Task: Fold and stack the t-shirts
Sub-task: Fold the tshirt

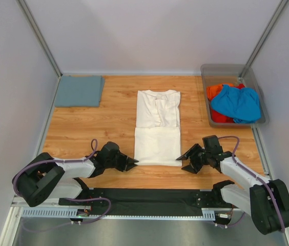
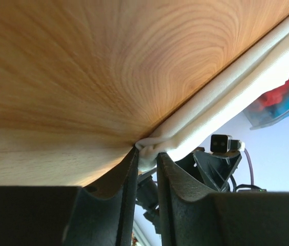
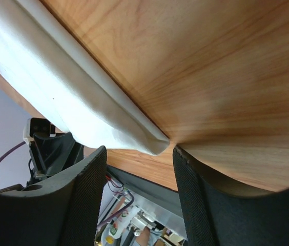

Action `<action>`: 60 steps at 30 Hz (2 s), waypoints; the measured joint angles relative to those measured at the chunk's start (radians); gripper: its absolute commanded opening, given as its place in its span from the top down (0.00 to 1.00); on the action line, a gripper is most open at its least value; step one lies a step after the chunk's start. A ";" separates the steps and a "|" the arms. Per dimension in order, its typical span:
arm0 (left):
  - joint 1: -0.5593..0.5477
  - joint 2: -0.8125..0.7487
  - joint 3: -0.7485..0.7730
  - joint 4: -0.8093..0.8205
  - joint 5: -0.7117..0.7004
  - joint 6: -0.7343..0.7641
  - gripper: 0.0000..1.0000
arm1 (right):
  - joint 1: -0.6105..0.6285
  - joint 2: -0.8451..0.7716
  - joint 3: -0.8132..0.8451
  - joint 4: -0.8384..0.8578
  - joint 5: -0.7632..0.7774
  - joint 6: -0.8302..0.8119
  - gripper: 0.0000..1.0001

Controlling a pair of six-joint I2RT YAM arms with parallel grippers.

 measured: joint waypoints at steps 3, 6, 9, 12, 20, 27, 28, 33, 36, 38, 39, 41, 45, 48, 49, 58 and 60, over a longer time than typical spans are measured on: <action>0.000 0.005 0.000 0.006 0.000 0.000 0.74 | 0.000 0.016 -0.006 0.027 -0.013 0.031 0.44; 0.000 0.008 0.000 0.010 0.000 0.000 0.71 | 0.002 0.029 -0.006 0.040 -0.014 0.047 0.44; 0.000 0.011 -0.001 0.024 -0.001 -0.001 0.65 | 0.002 0.030 -0.006 0.043 -0.012 0.053 0.45; 0.002 0.017 -0.001 0.037 0.000 -0.002 0.62 | 0.003 0.036 -0.006 0.043 -0.010 0.054 0.47; 0.008 0.022 0.007 0.028 0.007 0.000 0.61 | 0.005 0.087 0.016 0.038 -0.010 0.051 0.55; 0.013 0.018 0.043 -0.035 0.008 0.010 0.53 | 0.006 0.113 0.032 0.034 -0.013 0.042 0.55; 0.014 0.014 0.048 -0.051 0.007 0.011 0.53 | 0.006 0.114 0.034 0.032 -0.013 0.040 0.55; 0.014 -0.024 0.067 -0.149 0.000 0.014 0.53 | 0.006 0.124 0.042 0.026 -0.013 0.034 0.55; 0.015 -0.047 0.067 -0.188 -0.009 0.013 0.53 | 0.006 0.134 0.048 0.022 -0.014 0.033 0.55; 0.017 -0.042 0.068 -0.190 -0.008 0.013 0.53 | 0.006 0.143 0.049 0.023 -0.015 0.033 0.55; 0.020 -0.032 0.071 -0.189 -0.003 0.013 0.54 | 0.006 0.148 0.050 0.025 -0.017 0.033 0.55; 0.023 -0.003 0.081 -0.175 0.013 0.014 0.54 | 0.006 0.162 0.055 0.031 -0.023 0.034 0.55; 0.026 0.056 0.105 -0.129 0.044 0.014 0.54 | 0.006 0.180 0.061 0.041 -0.035 0.034 0.55; 0.030 0.063 0.107 -0.120 0.051 0.016 0.57 | 0.006 0.177 0.061 0.041 -0.036 0.034 0.56; 0.032 0.063 0.107 -0.120 0.052 0.017 0.58 | 0.006 0.176 0.061 0.041 -0.036 0.033 0.56; 0.064 0.069 0.101 -0.129 0.067 0.083 1.00 | 0.002 0.221 0.057 0.058 -0.036 -0.001 1.00; 0.075 0.075 0.111 -0.135 0.079 0.119 1.00 | 0.001 0.257 0.076 0.064 -0.057 -0.031 1.00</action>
